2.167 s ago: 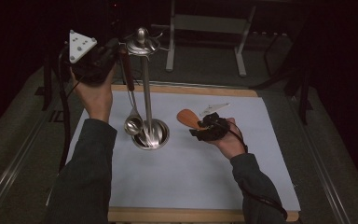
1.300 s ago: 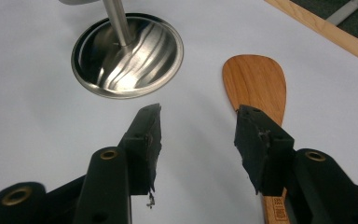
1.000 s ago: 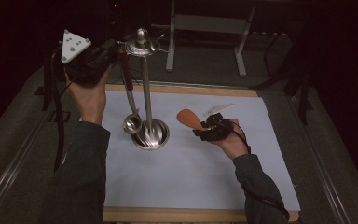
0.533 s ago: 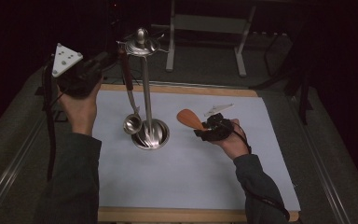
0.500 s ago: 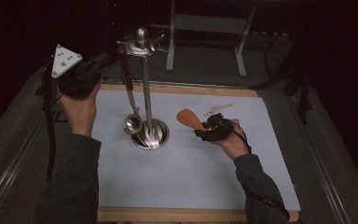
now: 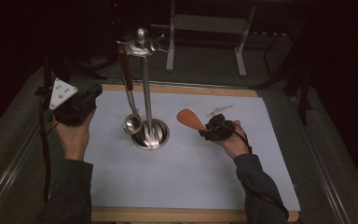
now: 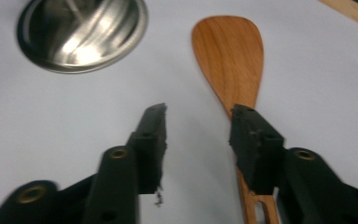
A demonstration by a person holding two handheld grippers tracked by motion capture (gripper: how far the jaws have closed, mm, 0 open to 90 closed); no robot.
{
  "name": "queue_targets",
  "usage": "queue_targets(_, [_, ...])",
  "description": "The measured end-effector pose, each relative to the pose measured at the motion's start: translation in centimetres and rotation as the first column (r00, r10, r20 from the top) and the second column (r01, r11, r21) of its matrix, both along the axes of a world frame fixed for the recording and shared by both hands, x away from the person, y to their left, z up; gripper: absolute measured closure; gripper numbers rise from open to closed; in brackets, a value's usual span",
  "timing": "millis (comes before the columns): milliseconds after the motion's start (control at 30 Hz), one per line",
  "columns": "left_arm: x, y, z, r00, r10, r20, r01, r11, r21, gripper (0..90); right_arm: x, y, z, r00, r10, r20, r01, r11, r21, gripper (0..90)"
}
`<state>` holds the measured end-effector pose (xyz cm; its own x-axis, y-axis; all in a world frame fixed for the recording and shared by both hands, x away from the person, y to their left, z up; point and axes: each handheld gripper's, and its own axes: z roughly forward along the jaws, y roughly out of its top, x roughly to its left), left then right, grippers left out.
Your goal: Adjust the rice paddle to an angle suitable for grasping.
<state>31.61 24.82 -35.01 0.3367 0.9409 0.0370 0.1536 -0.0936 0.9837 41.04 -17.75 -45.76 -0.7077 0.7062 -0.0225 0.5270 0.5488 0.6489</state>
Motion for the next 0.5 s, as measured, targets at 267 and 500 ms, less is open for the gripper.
queue_targets(267, [-2.2,1.5,-6.1,0.9978,0.001,-0.066,-0.005,0.9982,-0.060,77.2,1.6,-0.1,-1.8,0.9979,-0.064,-0.003,0.064,0.9976,-0.024,84.9])
queue_targets(500, [-4.5,1.7,-11.8,0.9938,-0.003,-0.111,-0.005,0.9971,-0.076,70.7,3.3,0.3,-3.2,0.9938,-0.111,-0.001,0.111,0.9929,-0.043,87.4])
